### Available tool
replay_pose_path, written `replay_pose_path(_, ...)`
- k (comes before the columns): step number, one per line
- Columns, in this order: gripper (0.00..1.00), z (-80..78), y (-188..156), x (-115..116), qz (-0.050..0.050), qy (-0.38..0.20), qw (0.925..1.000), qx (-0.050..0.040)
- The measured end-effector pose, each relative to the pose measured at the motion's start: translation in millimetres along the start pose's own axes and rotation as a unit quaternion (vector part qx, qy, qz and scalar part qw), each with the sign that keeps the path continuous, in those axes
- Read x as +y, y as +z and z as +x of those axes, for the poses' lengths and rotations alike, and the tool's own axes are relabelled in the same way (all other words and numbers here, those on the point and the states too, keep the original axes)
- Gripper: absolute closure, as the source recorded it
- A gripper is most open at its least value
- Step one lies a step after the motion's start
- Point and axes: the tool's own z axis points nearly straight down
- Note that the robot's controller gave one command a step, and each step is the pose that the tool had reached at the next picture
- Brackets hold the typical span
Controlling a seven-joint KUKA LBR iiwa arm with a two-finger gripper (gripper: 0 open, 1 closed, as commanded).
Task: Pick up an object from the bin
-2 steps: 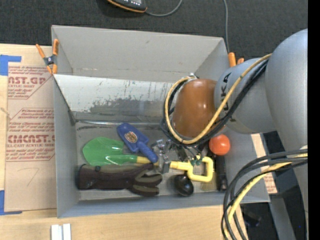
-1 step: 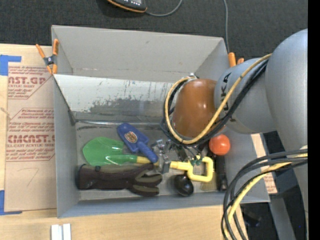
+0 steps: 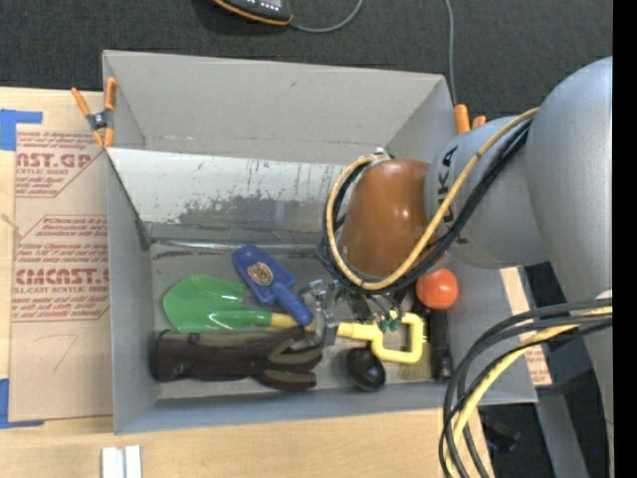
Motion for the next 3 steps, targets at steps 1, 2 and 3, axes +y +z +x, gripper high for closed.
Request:
replay_pose_path(1, 1.0, 4.1, -18.2, 1.4, -0.002, -0.031, 0.9995, 0.0065)
replay_pose_path(2, 1.0, 18.9, 0.2, 10.9, -0.003, -0.06, 0.9982, 0.0044)
replay_pose_path(3, 1.0, 18.7, -0.6, 10.8, -0.003, -0.06, 0.9982, 0.0042)
